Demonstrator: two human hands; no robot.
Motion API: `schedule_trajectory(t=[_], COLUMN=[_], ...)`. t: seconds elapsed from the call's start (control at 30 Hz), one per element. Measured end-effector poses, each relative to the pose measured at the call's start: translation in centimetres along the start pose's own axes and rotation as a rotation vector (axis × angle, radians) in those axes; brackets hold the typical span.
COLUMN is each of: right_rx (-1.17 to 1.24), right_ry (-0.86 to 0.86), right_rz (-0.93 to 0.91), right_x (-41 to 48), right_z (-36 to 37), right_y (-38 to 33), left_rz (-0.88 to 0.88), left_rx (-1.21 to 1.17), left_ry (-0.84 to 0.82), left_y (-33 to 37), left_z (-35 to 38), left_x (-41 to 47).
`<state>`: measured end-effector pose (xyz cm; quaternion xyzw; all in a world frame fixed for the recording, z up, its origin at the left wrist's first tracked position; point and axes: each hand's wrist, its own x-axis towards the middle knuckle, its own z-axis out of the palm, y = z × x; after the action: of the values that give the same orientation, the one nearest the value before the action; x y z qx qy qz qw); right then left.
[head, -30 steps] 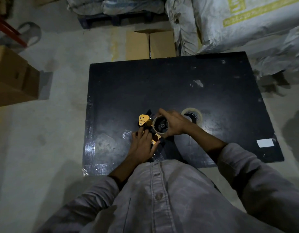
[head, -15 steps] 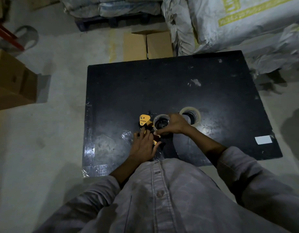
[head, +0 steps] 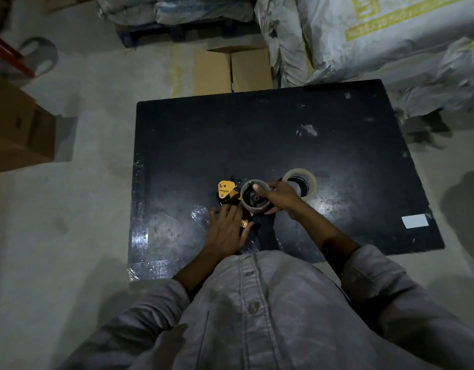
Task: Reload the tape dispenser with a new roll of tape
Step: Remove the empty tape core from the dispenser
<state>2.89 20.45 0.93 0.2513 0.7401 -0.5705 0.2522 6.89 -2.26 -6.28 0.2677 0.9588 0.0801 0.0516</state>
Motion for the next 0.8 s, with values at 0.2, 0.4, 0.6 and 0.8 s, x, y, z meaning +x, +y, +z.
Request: schedule_trajectory(t=[0.2, 0.4, 0.6, 0.8], right_rx=[0.159, 0.204, 0.133, 0.174], right_ry=[-0.085, -0.179, -0.066, -0.090], right_rz=[0.073, 0.140, 0.205, 0.241], right_x=[0.6, 2.4, 1.6, 1.0], right_z=[-1.9, -3.3, -2.5, -2.5], right_y=[0.0, 0.1, -0.8, -1.6], left_rz=[-0.011, -0.014, -0.039, -0.029], left_rx=[-0.090, -0.117, -0.084, -0.061], left_ry=[0.020, -0.018, -0.068, -0.079], left_y=[-0.5, -1.3, -0.9, -1.0], left_z=[0.8, 0.9, 0.7, 0.6], left_x=[0.0, 0.2, 0.6, 0.6])
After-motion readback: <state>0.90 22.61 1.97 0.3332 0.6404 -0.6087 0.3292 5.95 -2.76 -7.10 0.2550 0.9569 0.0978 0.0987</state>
